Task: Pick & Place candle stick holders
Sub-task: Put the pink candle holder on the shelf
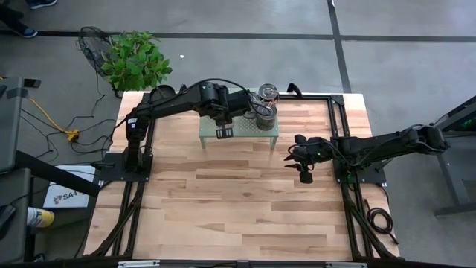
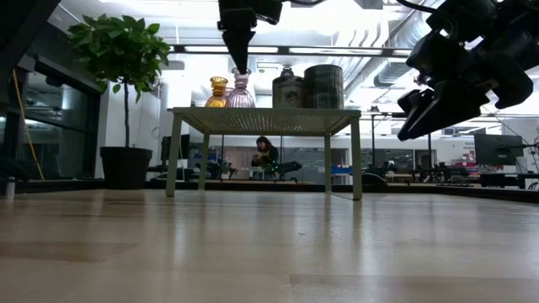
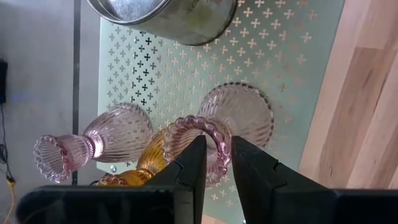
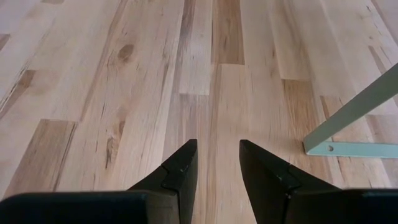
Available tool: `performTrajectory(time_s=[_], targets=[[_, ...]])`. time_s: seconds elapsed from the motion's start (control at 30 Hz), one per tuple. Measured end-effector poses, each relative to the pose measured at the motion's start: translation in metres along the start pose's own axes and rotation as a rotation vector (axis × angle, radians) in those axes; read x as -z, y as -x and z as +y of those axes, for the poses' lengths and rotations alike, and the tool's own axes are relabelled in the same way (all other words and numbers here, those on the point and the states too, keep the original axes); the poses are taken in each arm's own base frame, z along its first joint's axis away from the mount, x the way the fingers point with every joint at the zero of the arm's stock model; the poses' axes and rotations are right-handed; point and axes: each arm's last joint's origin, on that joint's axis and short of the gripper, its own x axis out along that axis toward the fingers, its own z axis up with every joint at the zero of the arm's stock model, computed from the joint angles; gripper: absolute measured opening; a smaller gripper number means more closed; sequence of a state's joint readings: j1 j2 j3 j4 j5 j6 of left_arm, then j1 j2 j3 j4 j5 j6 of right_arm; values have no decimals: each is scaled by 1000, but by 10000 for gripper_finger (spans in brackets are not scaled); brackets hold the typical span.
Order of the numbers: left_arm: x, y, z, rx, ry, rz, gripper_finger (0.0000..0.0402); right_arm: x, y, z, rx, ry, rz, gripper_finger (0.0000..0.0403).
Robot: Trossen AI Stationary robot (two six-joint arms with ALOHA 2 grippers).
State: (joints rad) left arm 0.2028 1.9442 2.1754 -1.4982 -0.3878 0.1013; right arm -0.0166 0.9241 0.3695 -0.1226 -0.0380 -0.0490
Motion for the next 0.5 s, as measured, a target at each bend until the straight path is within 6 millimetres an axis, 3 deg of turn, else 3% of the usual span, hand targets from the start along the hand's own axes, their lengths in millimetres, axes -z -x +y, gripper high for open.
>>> performTrajectory(time_s=[0.5], targets=[[0,0,2,-74,1,10,75,1,0,0,0,-5,8,114]])
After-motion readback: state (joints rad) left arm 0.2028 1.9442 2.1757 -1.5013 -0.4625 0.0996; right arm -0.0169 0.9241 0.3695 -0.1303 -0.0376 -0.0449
